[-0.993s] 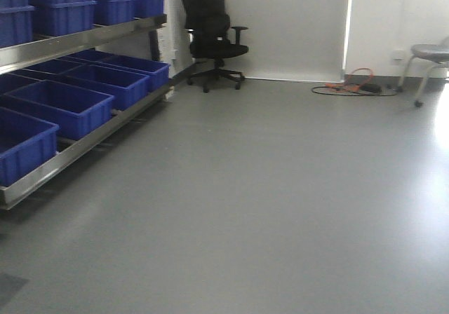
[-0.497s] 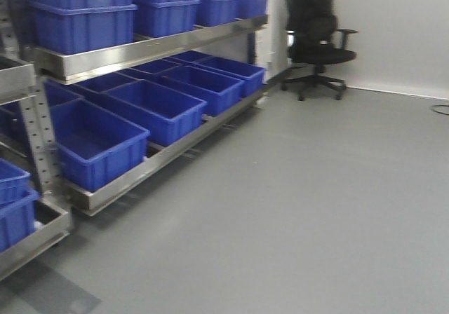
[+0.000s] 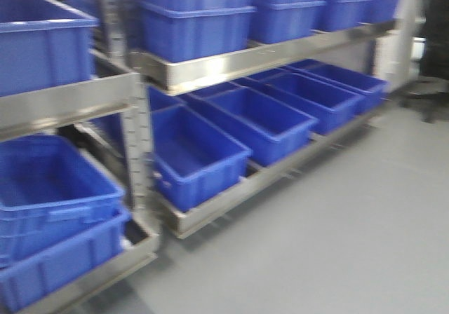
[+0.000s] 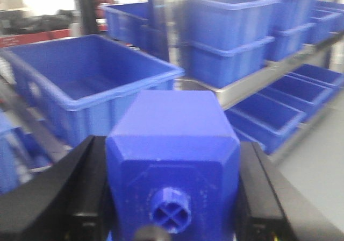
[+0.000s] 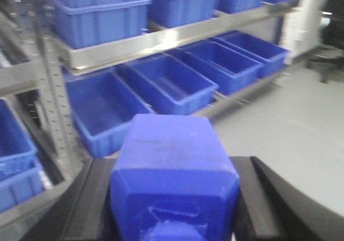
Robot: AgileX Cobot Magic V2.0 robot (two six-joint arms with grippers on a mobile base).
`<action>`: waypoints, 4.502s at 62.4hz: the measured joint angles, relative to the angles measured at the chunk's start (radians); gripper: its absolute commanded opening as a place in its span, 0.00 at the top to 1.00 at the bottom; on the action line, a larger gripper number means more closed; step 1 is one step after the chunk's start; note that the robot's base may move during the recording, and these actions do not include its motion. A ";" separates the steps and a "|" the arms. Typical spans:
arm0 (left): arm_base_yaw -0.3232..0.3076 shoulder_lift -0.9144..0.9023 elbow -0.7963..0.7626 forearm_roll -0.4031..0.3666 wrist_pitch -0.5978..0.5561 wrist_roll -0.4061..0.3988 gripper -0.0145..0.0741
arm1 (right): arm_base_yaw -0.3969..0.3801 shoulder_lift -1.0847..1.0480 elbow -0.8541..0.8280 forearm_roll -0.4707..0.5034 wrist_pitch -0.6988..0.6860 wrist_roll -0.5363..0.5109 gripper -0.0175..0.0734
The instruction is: Pick and sort blue part to right shelf
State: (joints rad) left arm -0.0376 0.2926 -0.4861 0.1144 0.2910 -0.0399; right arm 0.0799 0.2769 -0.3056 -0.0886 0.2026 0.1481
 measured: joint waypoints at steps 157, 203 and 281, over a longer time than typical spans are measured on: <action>0.000 0.000 0.000 0.000 0.000 0.000 0.52 | 0.000 0.000 0.000 0.000 0.000 0.000 0.32; 0.000 0.000 0.000 0.000 0.000 0.000 0.52 | 0.000 0.000 0.000 0.000 0.000 0.000 0.32; -0.223 0.898 -0.325 0.000 -0.303 0.002 0.33 | 0.020 0.886 -0.354 -0.002 -0.358 0.000 0.31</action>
State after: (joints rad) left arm -0.2606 1.1906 -0.8113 0.1144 -0.0123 -0.0377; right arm 0.0998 1.1631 -0.6596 -0.0910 -0.1554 0.1481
